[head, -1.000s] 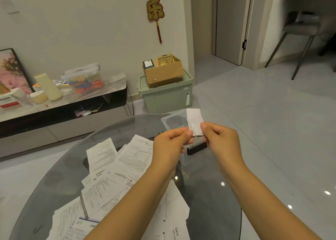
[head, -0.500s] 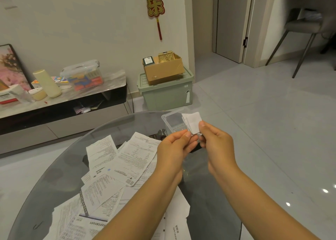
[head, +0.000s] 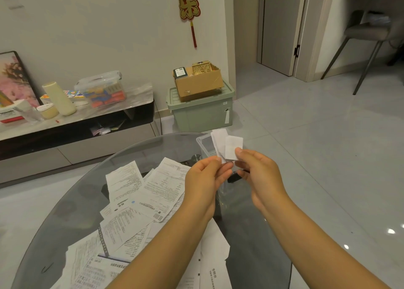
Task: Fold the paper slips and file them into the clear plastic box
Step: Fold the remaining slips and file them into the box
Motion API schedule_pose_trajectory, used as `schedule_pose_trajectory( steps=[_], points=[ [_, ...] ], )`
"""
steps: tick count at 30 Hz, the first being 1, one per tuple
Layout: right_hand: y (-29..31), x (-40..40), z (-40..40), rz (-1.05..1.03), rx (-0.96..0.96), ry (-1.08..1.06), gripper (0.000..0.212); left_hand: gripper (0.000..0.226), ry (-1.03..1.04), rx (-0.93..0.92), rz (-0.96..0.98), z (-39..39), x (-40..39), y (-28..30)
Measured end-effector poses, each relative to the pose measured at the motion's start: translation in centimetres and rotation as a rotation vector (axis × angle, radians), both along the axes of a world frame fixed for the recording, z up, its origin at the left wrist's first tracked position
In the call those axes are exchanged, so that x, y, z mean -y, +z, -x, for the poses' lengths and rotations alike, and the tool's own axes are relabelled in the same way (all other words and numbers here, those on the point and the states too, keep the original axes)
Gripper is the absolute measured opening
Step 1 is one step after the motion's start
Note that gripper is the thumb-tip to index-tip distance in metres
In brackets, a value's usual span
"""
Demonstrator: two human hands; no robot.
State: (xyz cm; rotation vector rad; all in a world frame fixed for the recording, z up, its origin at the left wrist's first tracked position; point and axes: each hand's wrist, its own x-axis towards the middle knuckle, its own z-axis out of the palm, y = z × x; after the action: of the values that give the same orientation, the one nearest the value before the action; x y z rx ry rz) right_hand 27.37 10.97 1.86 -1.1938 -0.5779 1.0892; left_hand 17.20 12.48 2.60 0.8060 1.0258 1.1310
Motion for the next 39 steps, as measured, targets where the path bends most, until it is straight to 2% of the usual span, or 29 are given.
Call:
schedule_pose_trajectory(
  steps=[5,10,13,16,19,21,24,30,32,35,39],
  points=[
    [0.3,0.1,0.1,-0.017,0.025,0.028,0.009,0.016,-0.064,0.009,-0.022,0.0,0.0,0.1],
    [0.4,0.1,-0.1,0.011,0.125,0.049,0.010,0.027,-0.120,-0.037,0.085,0.8,-0.3,1.0],
    [0.6,0.3,0.1,-0.002,0.201,0.077,0.014,0.023,-0.110,-0.054,0.146,1.3,-0.6,1.2],
    [0.5,0.3,0.1,-0.004,0.168,0.078,0.011,0.017,-0.127,-0.020,0.176,1.7,-0.6,1.4],
    [0.6,0.3,0.0,0.008,0.053,0.091,0.010,0.013,-0.160,-0.006,0.192,2.0,-0.8,1.4],
    [0.6,0.3,-0.1,0.021,0.023,0.092,0.010,0.016,-0.184,-0.009,0.193,2.1,-1.0,1.3],
    [0.3,0.1,-0.3,0.041,0.075,0.079,0.008,0.015,-0.241,-0.045,0.171,2.3,-1.2,1.2],
    [0.0,-0.1,-0.8,0.077,0.125,0.109,0.007,0.028,-0.319,-0.223,0.041,2.8,-1.6,0.8],
    [0.1,-0.1,-1.0,0.088,0.220,0.138,0.008,0.029,-0.306,-0.303,0.004,3.0,-1.8,0.7],
    [0.4,0.0,-1.3,0.079,0.526,0.187,0.014,0.032,-0.328,-0.415,-0.045,3.3,-2.0,0.5],
    [0.5,0.3,-1.2,0.019,0.724,0.222,0.010,0.028,-0.397,-0.434,-0.064,3.5,-1.8,0.7]
  ],
)
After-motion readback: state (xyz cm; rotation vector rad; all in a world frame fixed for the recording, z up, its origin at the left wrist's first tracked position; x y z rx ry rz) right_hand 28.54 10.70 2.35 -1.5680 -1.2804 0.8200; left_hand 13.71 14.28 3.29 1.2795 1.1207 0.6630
